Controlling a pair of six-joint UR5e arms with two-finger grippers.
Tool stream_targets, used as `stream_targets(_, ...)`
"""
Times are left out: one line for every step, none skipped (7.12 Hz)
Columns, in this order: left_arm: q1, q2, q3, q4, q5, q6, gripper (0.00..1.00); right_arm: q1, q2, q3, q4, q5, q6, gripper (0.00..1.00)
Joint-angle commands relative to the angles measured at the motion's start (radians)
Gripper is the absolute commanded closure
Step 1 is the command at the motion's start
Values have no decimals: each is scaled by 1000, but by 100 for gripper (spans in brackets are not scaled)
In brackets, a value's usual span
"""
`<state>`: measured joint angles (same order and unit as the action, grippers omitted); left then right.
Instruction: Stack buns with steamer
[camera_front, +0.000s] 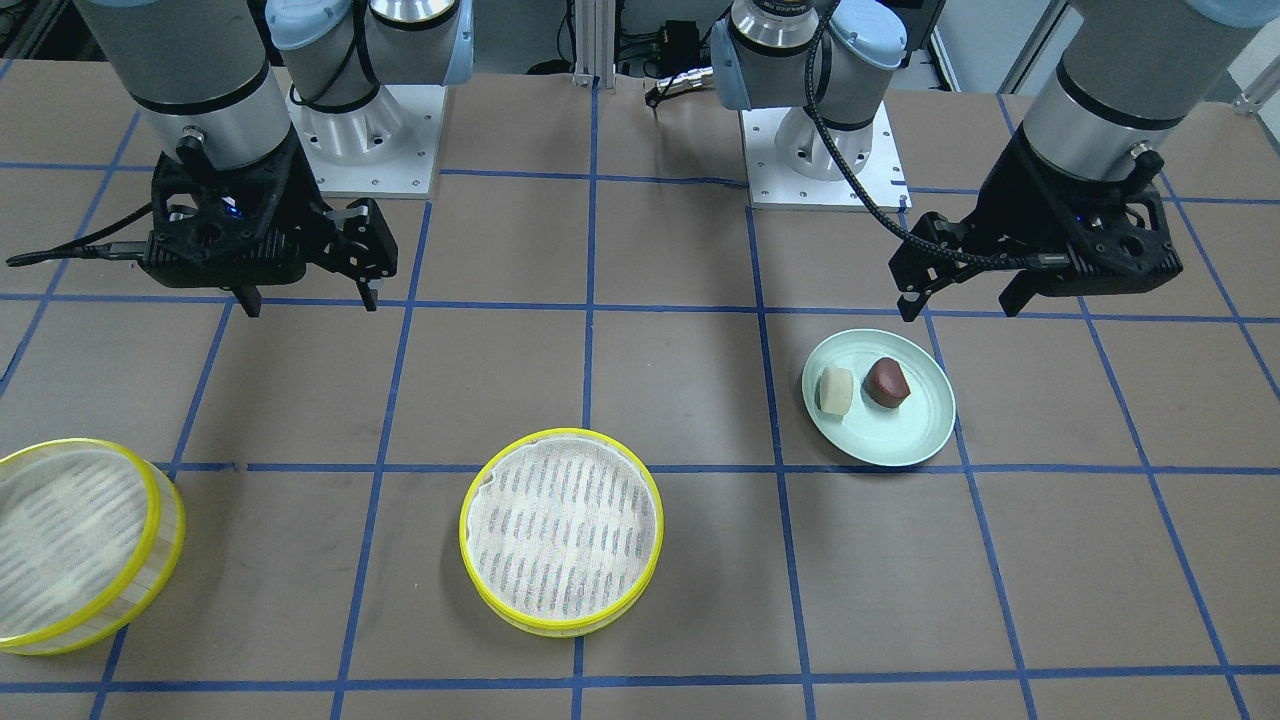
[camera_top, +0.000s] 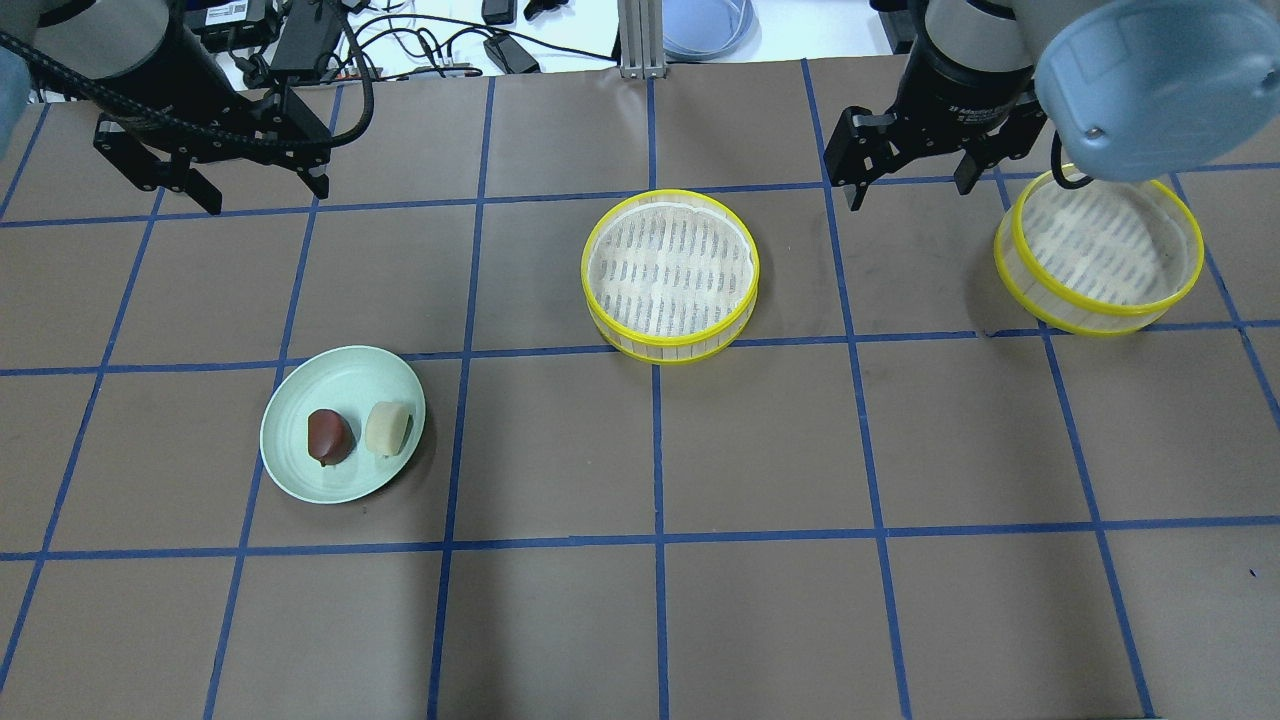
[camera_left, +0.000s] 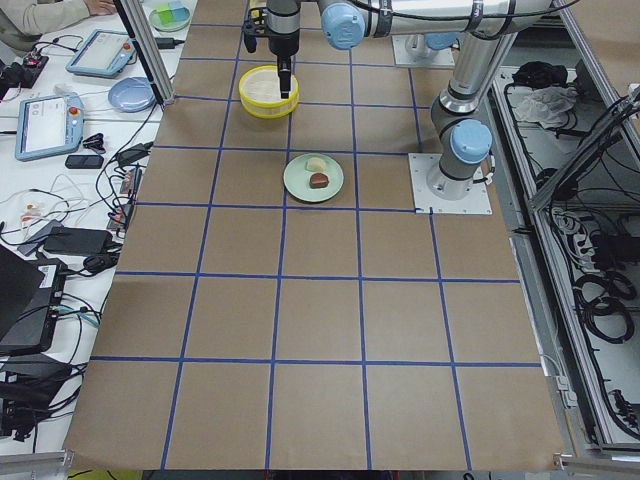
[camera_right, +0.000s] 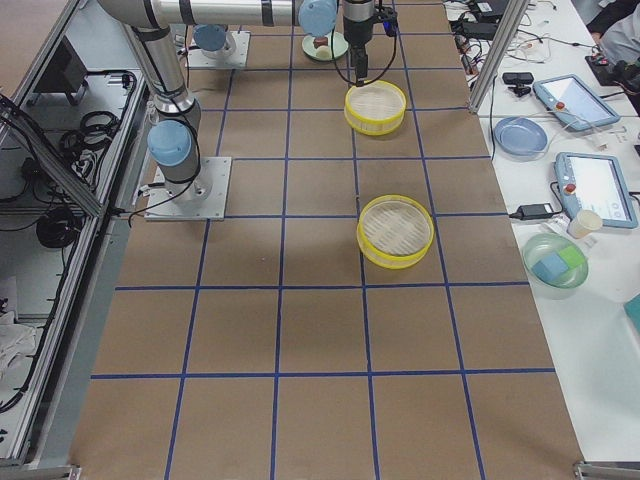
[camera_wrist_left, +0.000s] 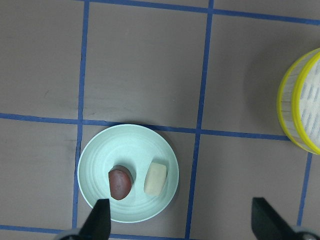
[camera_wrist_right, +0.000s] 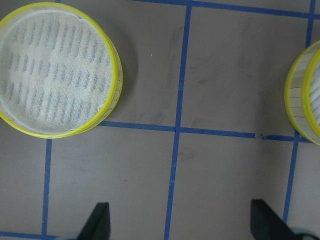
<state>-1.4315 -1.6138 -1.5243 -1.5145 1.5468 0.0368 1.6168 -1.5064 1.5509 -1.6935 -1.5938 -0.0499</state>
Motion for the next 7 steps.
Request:
stream_targets(0,2,-2,-7,4,0,0,0,0,0,0,0,-1,0)
stream_targets(-1,5,-2,-44,3,-5,0,0,0,2,1,0,1,0)
stream_targets(-1,9,-2,-73,4,-9,0,0,0,2,0,0,-1,0)
stream_targets(3,3,-2,-67,3,-9,0,0,0,2,0,0,1,0)
stream_targets(20,-12,-4,-66,3,0,0,0,0,2,-3,0,1,0)
stream_targets(49,-18,-11,-62,-1,5,0,-2,0,2,-3,0,1,0)
stream_targets(90,-23,-25,-31,1,3,0,0,-2,2,-3,2,2,0)
